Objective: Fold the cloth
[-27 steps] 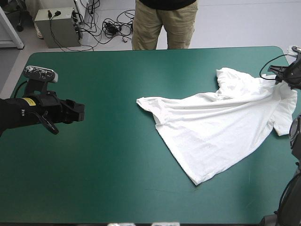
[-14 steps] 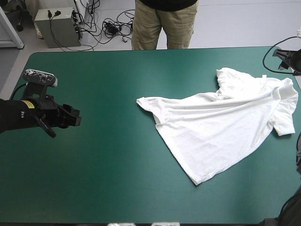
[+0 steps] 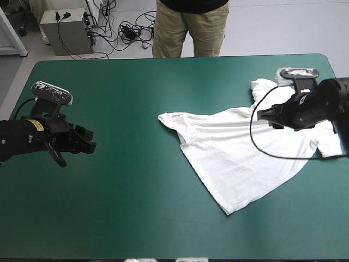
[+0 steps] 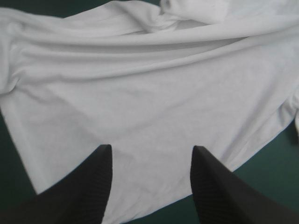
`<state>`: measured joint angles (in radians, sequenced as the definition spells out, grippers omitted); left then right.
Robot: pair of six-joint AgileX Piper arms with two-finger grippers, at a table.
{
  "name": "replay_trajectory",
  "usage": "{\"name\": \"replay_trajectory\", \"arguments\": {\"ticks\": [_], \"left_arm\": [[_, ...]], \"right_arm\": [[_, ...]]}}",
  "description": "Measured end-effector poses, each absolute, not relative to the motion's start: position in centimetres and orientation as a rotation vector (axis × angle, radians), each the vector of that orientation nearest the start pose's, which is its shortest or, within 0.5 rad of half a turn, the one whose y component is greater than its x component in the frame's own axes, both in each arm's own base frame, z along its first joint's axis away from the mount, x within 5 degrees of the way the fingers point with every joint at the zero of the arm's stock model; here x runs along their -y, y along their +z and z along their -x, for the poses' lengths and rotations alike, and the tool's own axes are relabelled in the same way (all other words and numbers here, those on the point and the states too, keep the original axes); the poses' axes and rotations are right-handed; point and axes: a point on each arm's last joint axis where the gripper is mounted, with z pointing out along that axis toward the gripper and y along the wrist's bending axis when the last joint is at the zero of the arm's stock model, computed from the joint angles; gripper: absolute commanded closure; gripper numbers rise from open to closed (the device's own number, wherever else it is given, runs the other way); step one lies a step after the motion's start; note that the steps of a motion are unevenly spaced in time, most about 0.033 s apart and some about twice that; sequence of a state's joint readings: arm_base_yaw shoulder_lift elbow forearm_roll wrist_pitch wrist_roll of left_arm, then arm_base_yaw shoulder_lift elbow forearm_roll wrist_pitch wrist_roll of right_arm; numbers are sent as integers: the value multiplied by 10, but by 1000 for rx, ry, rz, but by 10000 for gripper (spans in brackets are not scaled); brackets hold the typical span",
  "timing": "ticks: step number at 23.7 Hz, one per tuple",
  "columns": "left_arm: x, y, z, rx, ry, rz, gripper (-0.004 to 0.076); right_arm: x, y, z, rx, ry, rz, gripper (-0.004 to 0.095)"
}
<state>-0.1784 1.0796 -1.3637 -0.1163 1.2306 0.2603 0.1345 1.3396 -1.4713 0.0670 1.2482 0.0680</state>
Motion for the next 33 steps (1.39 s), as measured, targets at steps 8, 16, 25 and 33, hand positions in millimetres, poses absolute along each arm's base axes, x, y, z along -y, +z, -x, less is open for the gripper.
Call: {"name": "replay_trajectory", "arguments": {"ticks": [8,16,25,33], "left_arm": [[68,403,-255,-2475,-161,-594,322],[154,364,-352,-2493,-160,-838,322],[183,317,-407,-2562,-158,-893,322],[192,282,-424,-2604,-176,-922,323]], "right_arm": [[-76,362,-191,-2730,240,211,426],[-77,358,-190,-2741,249,215,426],[-79,358,-189,-2746,278,210,426],[-79,358,-189,-2746,278,210,427]]}}
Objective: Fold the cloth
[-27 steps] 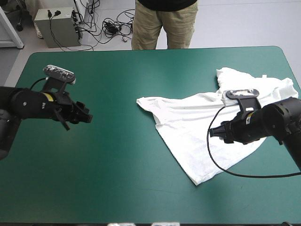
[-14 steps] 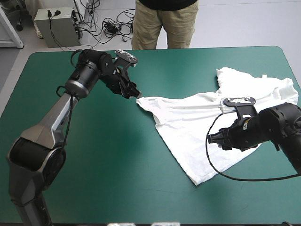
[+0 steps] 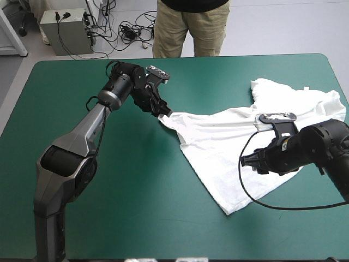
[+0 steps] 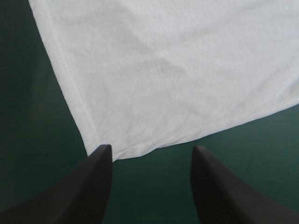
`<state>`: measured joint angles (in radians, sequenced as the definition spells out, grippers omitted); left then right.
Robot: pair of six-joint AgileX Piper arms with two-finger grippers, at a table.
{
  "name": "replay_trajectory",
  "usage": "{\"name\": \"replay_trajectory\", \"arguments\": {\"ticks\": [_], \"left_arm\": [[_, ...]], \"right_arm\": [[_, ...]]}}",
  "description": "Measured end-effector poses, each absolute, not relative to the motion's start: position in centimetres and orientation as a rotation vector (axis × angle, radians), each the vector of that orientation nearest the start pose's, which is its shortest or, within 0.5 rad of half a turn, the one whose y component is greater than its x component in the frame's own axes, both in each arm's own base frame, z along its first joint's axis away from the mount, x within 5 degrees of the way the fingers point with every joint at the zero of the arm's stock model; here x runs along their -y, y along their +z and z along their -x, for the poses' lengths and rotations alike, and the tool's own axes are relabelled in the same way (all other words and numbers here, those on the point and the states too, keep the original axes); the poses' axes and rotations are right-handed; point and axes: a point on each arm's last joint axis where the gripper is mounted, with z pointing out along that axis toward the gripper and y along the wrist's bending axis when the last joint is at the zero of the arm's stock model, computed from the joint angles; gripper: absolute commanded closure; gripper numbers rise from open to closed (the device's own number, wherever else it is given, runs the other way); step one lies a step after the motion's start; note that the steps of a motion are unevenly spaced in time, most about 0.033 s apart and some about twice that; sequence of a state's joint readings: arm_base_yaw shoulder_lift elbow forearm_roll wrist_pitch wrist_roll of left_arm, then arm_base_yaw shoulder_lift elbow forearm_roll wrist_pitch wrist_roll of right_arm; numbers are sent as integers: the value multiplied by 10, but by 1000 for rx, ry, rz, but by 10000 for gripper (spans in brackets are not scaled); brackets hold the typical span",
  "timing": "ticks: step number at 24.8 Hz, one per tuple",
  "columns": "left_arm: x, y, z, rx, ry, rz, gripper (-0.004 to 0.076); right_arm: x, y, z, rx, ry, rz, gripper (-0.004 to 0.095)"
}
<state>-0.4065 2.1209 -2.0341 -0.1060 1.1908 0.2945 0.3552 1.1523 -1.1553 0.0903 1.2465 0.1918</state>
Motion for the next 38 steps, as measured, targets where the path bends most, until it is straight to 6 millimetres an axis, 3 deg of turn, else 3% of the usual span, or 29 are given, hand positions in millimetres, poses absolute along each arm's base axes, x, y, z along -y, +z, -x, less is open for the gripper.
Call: {"name": "replay_trajectory", "arguments": {"ticks": [4,8,10,13,14,15,21,27,33,38], "left_arm": [[198,262,-433,-2607,-198,-926,323],[203,230,-442,-2654,-226,-934,323],[207,220,-444,-2661,-249,-950,354],[208,218,-445,-2649,-249,-983,526],[209,218,-445,-2641,-248,-991,681],[211,217,-446,-2625,-244,-1000,730],[218,214,-445,-2611,-257,-1025,733],[219,214,-444,-2614,-264,-1027,733],[219,215,-444,-2616,-268,-1027,733],[219,215,-444,-2618,-275,-1026,733]], "right_arm": [[-79,358,-189,-2746,278,210,427],[-79,358,-189,-2746,278,210,427],[-79,358,-189,-2746,281,210,426],[-79,358,-189,-2747,285,209,426],[-79,358,-189,-2747,289,209,426],[-80,358,-189,-2748,302,209,426],[-88,359,-185,-2747,368,280,426],[-116,355,-169,-2758,386,445,426],[-140,330,-146,-2786,291,606,402],[-151,307,-137,-2828,294,589,403]]}}
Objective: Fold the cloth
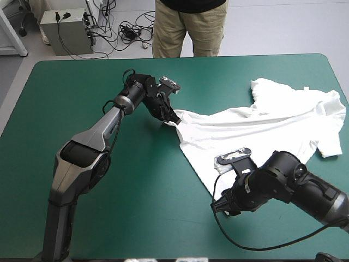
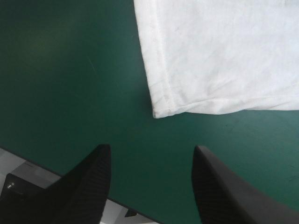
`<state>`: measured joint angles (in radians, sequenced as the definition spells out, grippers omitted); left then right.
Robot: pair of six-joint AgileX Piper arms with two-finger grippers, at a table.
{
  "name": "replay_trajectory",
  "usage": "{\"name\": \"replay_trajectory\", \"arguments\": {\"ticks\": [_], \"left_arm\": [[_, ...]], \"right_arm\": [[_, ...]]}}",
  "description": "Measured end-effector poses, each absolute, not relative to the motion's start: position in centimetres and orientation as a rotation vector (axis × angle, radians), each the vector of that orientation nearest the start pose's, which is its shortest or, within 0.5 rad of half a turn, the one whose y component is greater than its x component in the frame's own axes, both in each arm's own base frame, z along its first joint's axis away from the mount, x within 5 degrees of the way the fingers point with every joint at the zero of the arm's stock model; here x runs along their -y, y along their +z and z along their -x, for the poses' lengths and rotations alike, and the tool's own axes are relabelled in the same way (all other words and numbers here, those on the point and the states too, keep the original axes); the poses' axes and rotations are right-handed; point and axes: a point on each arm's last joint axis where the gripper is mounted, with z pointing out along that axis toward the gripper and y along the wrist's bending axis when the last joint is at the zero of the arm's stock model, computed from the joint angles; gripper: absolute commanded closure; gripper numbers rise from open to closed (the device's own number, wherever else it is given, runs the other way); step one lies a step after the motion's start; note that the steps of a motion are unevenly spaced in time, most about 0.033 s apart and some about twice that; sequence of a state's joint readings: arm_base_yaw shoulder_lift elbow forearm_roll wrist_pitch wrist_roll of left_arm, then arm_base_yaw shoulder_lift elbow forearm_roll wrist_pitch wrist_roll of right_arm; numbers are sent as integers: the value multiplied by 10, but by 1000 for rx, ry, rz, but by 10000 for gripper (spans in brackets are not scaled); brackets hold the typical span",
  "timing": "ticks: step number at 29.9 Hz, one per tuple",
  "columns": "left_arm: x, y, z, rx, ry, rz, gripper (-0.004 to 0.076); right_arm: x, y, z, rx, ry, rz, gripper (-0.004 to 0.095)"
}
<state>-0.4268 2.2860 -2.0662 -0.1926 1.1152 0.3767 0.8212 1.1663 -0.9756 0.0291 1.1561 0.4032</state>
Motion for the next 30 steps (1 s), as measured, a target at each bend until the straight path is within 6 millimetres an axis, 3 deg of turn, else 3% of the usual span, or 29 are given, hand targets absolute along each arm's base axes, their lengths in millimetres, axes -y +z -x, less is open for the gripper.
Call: {"name": "replay_trajectory", "arguments": {"ticks": [12,19,21,23,25,30], "left_arm": [[219,214,-444,-2622,-281,-1025,733],[219,214,-444,-2622,-281,-1026,733],[219,214,-444,-2621,-282,-1027,733],[219,214,-444,-2620,-281,-1029,733],[219,214,-443,-2621,-283,-1029,733],[220,214,-442,-2641,-298,-1019,733]], "right_arm": [[-177,250,-161,-2898,204,633,422],[-180,212,-165,-2960,123,669,426],[-180,210,-165,-2963,105,679,494],[-180,208,-166,-2974,93,682,672],[-179,207,-167,-2974,62,698,927],[-176,207,-169,-2955,-12,742,925]]}}
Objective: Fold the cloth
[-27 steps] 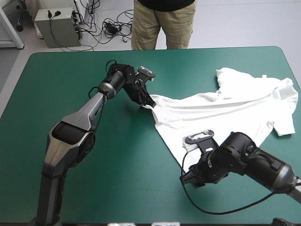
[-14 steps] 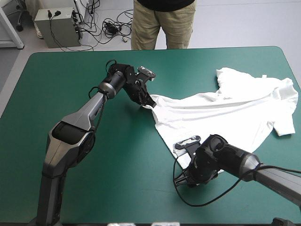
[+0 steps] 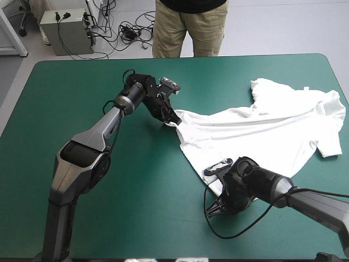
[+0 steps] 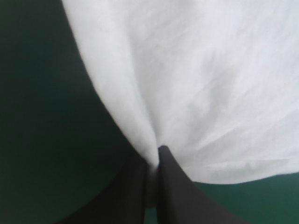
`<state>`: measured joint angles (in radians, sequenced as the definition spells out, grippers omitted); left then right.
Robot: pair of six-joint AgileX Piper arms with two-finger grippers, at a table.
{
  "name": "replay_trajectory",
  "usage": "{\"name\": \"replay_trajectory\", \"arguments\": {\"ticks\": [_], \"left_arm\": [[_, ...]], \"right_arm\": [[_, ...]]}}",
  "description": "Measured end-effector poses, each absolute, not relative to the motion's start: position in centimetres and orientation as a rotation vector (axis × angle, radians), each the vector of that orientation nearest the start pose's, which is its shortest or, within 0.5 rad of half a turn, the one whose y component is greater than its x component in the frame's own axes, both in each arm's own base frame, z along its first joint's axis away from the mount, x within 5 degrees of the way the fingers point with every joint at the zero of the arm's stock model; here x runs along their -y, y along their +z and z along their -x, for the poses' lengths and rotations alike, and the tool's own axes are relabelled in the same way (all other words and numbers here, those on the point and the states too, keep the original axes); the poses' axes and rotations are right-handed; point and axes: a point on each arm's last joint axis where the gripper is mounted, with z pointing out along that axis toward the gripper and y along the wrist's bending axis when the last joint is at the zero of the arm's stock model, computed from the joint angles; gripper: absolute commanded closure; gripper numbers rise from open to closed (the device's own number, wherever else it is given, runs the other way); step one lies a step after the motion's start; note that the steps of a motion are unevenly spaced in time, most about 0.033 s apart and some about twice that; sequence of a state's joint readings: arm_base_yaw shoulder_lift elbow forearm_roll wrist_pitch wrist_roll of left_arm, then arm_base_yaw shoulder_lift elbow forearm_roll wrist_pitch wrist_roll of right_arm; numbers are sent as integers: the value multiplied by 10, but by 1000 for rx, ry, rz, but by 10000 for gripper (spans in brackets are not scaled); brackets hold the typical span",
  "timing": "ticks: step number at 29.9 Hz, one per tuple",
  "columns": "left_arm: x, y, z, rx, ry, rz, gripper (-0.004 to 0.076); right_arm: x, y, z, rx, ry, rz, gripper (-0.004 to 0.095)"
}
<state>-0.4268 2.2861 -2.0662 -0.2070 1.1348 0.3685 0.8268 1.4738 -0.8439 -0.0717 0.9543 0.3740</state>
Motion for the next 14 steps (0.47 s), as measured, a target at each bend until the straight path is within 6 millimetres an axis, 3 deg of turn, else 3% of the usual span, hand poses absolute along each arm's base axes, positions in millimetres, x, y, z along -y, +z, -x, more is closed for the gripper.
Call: {"name": "replay_trajectory", "arguments": {"ticks": [7,9,14], "left_arm": [[200,234,-434,-2707,-306,-980,733],[188,253,-434,-2681,-293,-946,733],[160,316,-421,-2573,-271,-852,733]], "right_arm": [[-168,214,-183,-2984,71,571,925],[-165,221,-195,-2945,108,522,925],[-157,270,-234,-2793,195,415,925]]}}
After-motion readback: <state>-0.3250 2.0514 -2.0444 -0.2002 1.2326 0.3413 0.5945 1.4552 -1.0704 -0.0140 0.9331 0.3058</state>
